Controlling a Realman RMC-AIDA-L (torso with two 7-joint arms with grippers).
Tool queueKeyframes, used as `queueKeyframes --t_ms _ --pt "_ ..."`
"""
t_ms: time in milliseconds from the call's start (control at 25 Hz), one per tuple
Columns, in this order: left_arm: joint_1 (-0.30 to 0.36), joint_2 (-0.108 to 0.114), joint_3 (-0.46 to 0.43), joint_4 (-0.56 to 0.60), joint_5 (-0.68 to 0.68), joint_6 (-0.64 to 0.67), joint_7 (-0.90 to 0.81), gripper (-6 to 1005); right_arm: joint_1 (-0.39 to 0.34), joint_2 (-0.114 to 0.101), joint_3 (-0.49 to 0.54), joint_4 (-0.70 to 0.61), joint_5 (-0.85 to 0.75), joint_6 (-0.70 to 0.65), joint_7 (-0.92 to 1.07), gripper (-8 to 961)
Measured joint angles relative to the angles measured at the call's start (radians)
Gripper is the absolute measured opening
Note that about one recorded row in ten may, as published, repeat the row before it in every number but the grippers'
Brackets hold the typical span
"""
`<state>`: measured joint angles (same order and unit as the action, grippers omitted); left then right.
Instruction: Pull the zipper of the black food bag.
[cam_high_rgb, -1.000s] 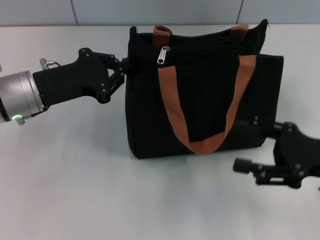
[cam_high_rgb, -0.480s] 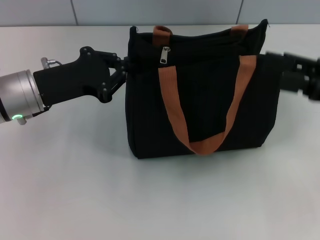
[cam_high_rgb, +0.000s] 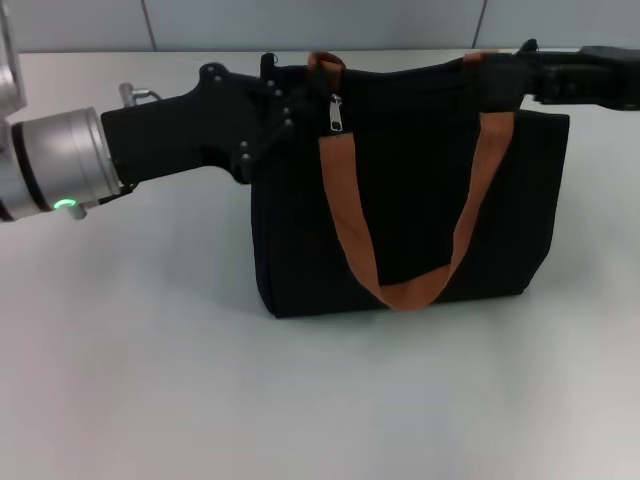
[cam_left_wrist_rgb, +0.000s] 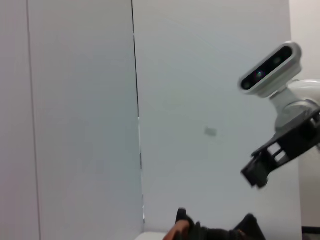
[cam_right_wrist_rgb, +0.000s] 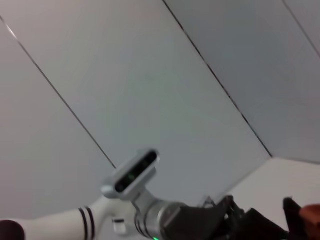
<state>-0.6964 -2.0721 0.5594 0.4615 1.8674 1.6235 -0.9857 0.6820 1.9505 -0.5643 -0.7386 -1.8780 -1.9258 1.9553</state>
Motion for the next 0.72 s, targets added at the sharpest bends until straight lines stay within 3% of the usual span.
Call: queueKeyframes --t_ms 400,720 --pt "-0.074 -0.002 0.003 -0.011 -0.016 -0.032 -0.04 20 0.021 -0.006 -0.003 -0.003 -0.047 0.064 0.023 809" --pt "-0.091 0.002 0.004 0.017 -0.021 -0.029 -0.118 20 0.018 0.001 -0.034 -0.007 -0.077 0.084 0.015 808"
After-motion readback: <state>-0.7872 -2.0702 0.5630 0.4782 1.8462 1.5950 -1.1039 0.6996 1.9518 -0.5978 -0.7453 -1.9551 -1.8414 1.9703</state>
